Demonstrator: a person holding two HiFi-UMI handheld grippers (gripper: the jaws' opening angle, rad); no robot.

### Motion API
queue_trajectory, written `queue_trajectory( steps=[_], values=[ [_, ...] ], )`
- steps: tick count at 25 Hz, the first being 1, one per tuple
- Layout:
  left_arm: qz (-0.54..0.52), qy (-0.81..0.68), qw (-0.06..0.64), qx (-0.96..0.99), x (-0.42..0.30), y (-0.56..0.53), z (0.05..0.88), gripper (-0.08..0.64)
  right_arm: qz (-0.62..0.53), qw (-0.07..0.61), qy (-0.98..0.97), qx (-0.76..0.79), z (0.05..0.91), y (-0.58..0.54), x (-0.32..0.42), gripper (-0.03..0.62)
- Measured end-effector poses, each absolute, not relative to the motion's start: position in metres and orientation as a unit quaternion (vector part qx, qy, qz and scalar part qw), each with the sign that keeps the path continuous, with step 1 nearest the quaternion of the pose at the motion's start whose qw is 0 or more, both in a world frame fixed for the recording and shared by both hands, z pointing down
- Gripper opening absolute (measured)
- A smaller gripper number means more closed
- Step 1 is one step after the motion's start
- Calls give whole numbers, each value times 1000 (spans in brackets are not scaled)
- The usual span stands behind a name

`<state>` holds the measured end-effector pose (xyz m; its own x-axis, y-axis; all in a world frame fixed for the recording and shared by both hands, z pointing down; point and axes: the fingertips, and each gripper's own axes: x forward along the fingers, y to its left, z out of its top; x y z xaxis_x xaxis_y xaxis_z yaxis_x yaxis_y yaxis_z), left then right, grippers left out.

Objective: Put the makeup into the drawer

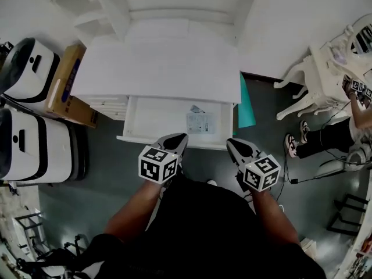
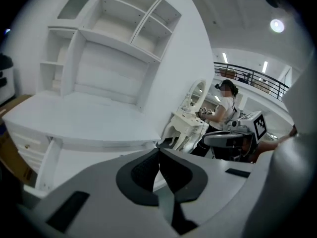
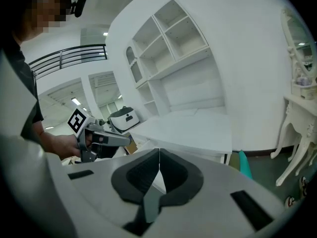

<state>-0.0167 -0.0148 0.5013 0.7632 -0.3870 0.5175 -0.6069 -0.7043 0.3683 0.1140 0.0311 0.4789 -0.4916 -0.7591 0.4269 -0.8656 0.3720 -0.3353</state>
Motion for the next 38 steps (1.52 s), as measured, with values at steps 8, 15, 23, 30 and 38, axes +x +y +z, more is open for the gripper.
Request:
queue_trajectory(
  steps=[8, 15, 23, 30, 38],
  values=[
    [192, -320, 269, 888, -1, 75, 496, 11, 278, 63, -828, 483, 477, 101, 152, 26],
    [190, -358, 255, 878, -7, 123, 483, 11, 269, 65, -842, 462, 481, 144, 158, 26],
    [198, -365, 252, 874, -21, 162, 479, 11, 289, 70, -844, 447, 494, 174, 136, 26],
    [193, -339, 240, 889, -30, 159, 467, 11, 277, 80, -847, 447, 482, 173, 98, 26],
    [207, -317, 250, 891, -61, 157, 472, 11, 265, 84, -840, 466, 468, 176, 63, 26]
  ],
)
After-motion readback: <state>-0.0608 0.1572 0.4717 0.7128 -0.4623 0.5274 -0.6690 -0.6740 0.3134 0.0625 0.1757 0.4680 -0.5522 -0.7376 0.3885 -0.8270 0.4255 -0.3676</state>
